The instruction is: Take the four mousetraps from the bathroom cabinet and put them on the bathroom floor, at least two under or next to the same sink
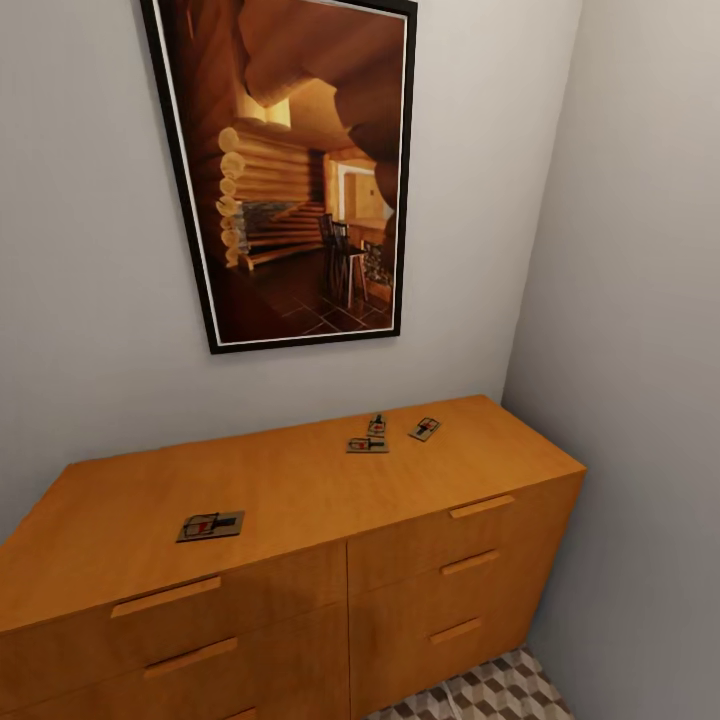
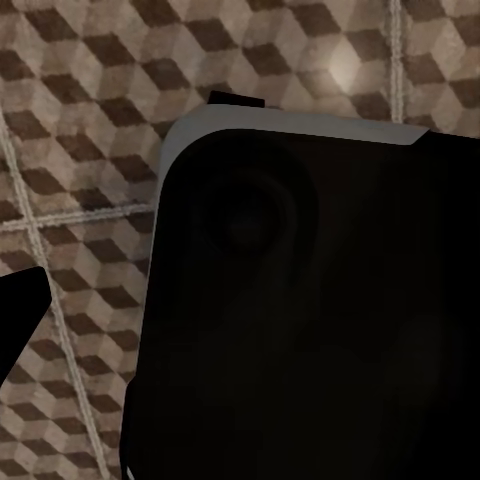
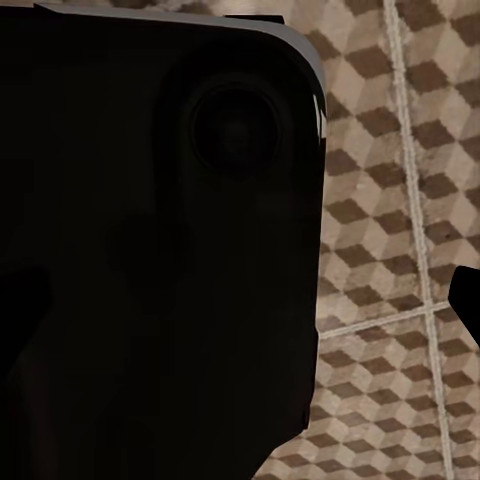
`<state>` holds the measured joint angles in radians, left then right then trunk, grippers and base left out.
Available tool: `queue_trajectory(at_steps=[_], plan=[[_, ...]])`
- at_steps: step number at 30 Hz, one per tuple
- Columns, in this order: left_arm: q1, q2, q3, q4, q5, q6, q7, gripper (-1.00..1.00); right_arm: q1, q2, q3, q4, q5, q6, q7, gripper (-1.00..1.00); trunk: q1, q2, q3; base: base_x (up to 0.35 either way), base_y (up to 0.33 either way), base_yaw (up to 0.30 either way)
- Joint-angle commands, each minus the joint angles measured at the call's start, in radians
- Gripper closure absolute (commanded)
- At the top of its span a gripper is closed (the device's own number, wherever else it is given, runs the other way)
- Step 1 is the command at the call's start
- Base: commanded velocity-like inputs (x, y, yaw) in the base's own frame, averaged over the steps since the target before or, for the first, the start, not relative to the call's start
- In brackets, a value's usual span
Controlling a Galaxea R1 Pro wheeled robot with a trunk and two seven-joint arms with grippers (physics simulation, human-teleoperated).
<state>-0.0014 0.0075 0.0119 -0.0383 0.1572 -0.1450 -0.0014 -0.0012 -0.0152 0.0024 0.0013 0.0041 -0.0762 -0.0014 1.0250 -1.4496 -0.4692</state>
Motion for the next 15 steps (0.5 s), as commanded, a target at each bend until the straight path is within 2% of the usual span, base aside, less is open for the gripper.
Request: queue_trajectory(at_steps=[1,15], plan=[[0.000,0.000,0.000,0.000,0.006,-0.002,0.000,-1.00,0.000,0.000,0.000,0.000,0.000,-0.003,0.000,-1.00,0.000,0.000,-0.001,0.000,0.000,0.000],[0.000,0.000,0.000,0.000,0.006,-0.002,0.000,-1.00,0.000,0.000,-0.001,0.000,0.000,-0.005,0.000,-1.00,0.000,0.000,-0.001,0.000,0.000,-0.001]])
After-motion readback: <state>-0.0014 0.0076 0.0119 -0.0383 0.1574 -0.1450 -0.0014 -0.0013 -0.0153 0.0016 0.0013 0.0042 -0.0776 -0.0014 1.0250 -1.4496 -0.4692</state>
